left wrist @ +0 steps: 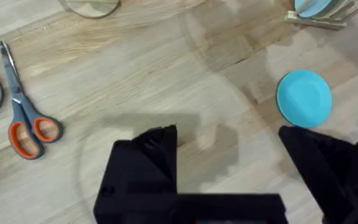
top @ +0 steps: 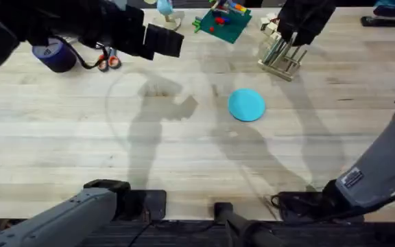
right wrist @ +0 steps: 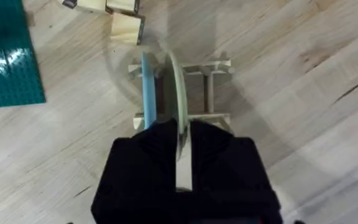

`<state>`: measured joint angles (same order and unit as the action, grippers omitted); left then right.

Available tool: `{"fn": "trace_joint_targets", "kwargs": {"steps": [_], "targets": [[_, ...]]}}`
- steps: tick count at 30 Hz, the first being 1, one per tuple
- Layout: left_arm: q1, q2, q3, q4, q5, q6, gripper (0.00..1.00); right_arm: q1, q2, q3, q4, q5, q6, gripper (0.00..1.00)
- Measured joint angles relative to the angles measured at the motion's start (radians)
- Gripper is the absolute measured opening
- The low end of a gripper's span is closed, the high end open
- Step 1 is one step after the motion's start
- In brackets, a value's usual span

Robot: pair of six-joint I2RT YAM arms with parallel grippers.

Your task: Pick up the plates from the table one by one and place each into a slot on the dish rack.

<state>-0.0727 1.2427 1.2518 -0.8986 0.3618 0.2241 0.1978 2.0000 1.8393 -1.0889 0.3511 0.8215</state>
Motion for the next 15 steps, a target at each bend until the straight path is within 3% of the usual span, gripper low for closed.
{"fn": "trace_joint_targets", "kwargs": {"steps": [10,15], "targets": [[0.0,0.0,0.0,0.0,0.0,0.0,0.995,0.0,-0.005,0.0,-0.021,0.0,0.0,0.149],[0.0,0.0,0.0,0.0,0.0,0.0,0.995,0.0,-0.066,0.0,-0.035,0.0,0.0,0.152]]}}
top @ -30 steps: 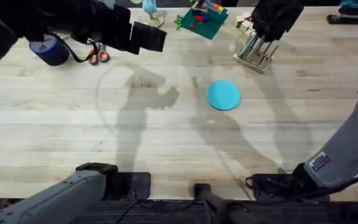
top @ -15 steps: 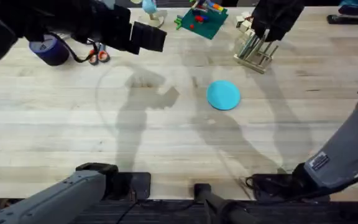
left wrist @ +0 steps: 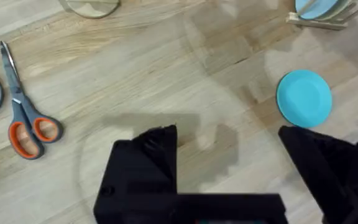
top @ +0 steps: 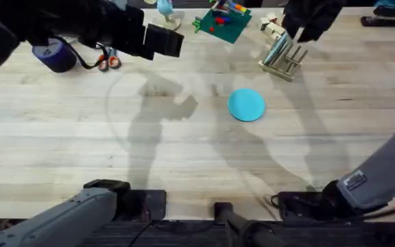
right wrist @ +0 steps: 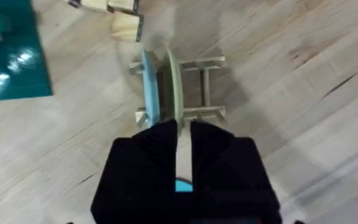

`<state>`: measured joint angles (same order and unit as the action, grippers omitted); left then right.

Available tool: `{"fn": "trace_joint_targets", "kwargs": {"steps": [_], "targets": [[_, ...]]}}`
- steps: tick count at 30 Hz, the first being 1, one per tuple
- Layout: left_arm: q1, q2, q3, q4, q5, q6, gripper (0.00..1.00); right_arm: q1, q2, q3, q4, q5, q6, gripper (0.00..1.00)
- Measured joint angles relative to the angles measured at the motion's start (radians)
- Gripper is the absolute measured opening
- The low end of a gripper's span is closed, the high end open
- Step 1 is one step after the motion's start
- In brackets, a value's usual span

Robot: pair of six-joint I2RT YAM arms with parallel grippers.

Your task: Pick up the plates from the table one by one and place each into a slot on the dish rack.

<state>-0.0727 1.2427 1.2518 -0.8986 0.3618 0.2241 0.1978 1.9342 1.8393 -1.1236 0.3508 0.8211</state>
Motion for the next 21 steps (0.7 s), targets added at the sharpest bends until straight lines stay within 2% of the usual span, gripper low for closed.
{"fn": "trace_joint_targets", "kwargs": {"steps": [3,5,7,13,16,21], "targets": [[0.0,0.0,0.0,0.0,0.0,0.0,0.996,0.0,-0.068,0.0,-0.007,0.0,-0.002,0.184],[0.0,0.0,0.0,0.0,0.0,0.0,0.996,0.0,-0.121,0.0,-0.016,0.0,-0.003,0.239],[0.0,0.0,0.0,0.0,0.0,0.0,0.996,0.0,-0.167,0.002,-0.031,0.001,-0.003,0.343],[0.0,0.0,0.0,0.0,0.0,0.0,0.995,0.0,-0.29,0.009,-0.103,0.0,-0.042,0.824],[0.0,0.0,0.0,0.0,0.0,0.0,0.995,0.0,-0.335,0.009,-0.172,0.0,-0.055,0.954],[0.0,0.0,0.0,0.0,0.0,0.0,0.995,0.0,-0.385,0.01,-0.293,0.0,-0.067,0.992]]}}
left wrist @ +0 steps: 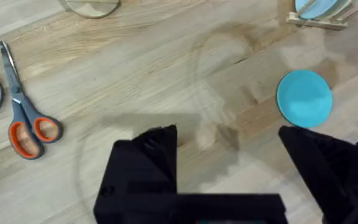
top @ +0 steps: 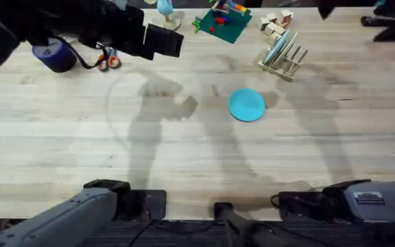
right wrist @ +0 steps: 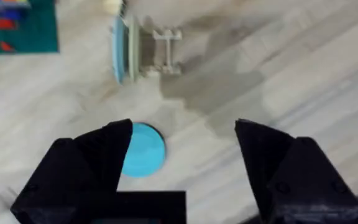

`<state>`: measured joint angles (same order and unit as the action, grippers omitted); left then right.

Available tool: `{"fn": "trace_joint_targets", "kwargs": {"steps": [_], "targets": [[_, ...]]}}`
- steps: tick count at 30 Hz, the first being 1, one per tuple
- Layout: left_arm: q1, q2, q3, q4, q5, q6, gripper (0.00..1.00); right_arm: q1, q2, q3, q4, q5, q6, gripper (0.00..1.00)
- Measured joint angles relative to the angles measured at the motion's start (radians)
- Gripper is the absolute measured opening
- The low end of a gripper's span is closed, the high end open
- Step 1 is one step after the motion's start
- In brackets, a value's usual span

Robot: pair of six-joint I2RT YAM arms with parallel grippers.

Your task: Pick up the plates from the table one by one and place each into a slot on the dish rack.

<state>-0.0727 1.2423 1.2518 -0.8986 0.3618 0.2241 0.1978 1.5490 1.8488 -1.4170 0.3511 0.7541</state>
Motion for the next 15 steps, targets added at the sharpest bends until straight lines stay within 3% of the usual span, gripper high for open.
{"fn": "trace_joint_targets", "kwargs": {"steps": [8,15], "targets": [[0.0,0.0,0.0,0.0,0.0,-0.01,0.995,0.0,-0.059,-0.048,-0.041,-0.015,-0.039,0.99],[0.0,0.0,0.0,-0.007,0.0,-0.021,0.995,0.0,-0.244,-0.309,0.119,-0.09,-0.113,0.99]]}}
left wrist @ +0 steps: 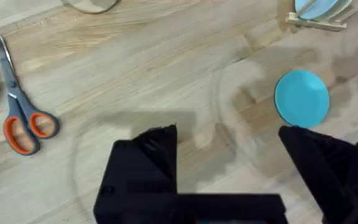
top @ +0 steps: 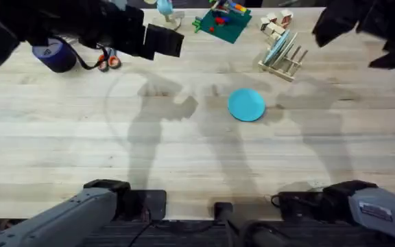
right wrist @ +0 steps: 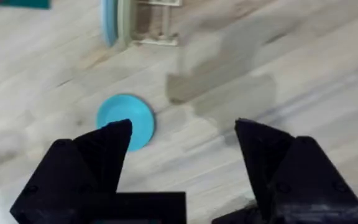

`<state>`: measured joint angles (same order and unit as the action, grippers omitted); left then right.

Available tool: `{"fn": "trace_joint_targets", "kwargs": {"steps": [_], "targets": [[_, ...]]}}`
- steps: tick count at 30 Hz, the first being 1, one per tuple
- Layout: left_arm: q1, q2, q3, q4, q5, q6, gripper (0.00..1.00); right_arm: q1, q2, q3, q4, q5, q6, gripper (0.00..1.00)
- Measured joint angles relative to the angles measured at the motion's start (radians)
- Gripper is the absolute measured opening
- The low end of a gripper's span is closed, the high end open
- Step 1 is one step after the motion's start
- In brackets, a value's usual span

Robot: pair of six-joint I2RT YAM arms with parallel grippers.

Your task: Pick up the plates from the table one by one and place each into a slot on the dish rack.

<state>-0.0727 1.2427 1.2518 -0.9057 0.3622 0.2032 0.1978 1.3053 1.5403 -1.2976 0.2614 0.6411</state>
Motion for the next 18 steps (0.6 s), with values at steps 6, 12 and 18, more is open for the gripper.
{"fn": "trace_joint_targets", "kwargs": {"steps": [6,12,18], "targets": [[0.0,0.0,0.0,0.0,0.007,-0.002,0.995,0.0,-0.166,-0.18,0.098,-0.163,-0.13,0.991],[0.0,0.0,0.0,-0.02,0.027,-0.005,0.084,0.0,-0.25,-0.221,0.017,-0.396,-0.42,0.993],[0.0,0.0,-0.002,-0.056,0.11,-0.023,0.043,0.0,-0.25,-0.221,0.013,-0.405,-0.468,0.995]]}}
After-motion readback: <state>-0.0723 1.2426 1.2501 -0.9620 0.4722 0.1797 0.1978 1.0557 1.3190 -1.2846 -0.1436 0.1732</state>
